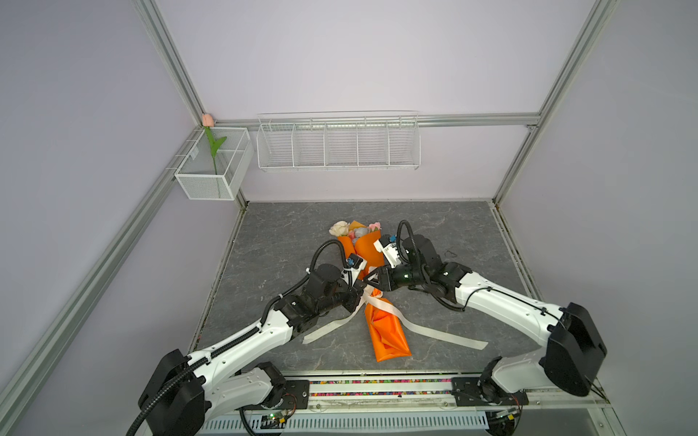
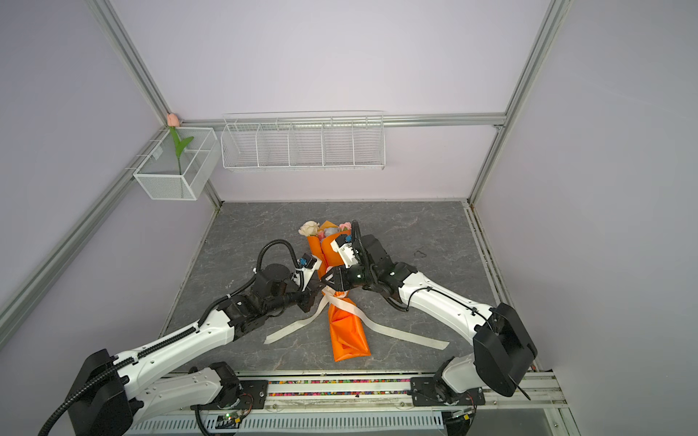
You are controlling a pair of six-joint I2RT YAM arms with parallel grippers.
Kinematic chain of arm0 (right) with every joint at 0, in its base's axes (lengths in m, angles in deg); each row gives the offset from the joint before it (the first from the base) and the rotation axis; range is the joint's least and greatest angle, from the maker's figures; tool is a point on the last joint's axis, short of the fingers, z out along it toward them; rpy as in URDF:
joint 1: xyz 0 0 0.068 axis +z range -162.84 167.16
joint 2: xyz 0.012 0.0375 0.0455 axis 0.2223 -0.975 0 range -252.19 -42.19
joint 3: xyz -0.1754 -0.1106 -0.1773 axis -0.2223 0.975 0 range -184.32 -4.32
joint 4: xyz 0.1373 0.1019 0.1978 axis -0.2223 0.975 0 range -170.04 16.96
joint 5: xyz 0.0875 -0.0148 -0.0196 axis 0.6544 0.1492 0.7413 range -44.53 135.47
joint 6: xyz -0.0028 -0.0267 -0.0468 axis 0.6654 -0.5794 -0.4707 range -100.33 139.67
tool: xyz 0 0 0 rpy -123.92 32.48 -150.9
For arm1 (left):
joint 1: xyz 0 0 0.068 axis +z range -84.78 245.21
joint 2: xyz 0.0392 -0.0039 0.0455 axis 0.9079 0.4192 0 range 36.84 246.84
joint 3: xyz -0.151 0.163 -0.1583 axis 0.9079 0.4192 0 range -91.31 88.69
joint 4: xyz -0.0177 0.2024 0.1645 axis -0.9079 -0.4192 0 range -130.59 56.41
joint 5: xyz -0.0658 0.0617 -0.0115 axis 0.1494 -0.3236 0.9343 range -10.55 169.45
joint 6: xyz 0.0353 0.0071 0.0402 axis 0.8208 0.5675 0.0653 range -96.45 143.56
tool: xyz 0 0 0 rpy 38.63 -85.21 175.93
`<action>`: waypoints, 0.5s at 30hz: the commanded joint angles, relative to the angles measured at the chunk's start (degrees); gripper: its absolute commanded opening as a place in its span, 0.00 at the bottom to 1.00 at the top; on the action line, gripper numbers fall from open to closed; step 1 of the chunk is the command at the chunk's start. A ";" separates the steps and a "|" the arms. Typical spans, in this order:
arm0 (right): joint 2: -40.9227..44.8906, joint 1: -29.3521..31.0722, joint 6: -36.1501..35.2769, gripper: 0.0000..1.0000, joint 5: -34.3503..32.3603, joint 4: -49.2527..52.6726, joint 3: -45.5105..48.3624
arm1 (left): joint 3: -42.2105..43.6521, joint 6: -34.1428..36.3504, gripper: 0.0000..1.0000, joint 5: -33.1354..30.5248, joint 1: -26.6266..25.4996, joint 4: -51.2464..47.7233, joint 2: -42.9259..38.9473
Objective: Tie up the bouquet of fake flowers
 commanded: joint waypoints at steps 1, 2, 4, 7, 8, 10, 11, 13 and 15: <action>7.17 -0.06 -0.67 0.45 -4.27 5.98 2.72 | 0.34 -1.70 0.00 -0.62 0.21 1.85 0.30; 9.51 -0.48 -0.82 0.49 -5.59 6.87 4.61 | 0.57 -2.70 0.00 -0.78 0.21 1.76 0.50; 13.24 -0.90 -1.16 0.58 -9.32 9.53 7.78 | 1.25 -4.41 0.00 -1.21 0.21 1.96 0.38; 17.43 -1.85 -0.52 0.64 -15.93 14.67 13.22 | 2.45 -6.61 0.00 -1.05 0.21 2.51 -1.00; 18.34 -2.08 -0.19 0.68 -16.80 15.71 14.72 | 3.23 -7.35 0.00 -0.89 0.21 3.13 -1.52; 18.25 -2.29 0.29 0.75 -17.97 18.52 16.47 | 4.41 -8.58 0.00 -0.63 0.21 4.10 -2.47; 17.11 -2.43 0.76 0.72 -18.96 22.00 16.51 | 4.95 -9.47 0.00 -0.63 0.21 4.39 -2.89; 15.85 -1.83 1.27 0.68 -20.27 25.34 16.30 | 5.58 -10.91 0.00 -0.63 0.21 4.48 -3.55; 15.97 -1.36 0.79 0.67 -19.68 25.43 18.49 | 6.06 -12.29 0.00 -0.57 0.21 4.48 -4.00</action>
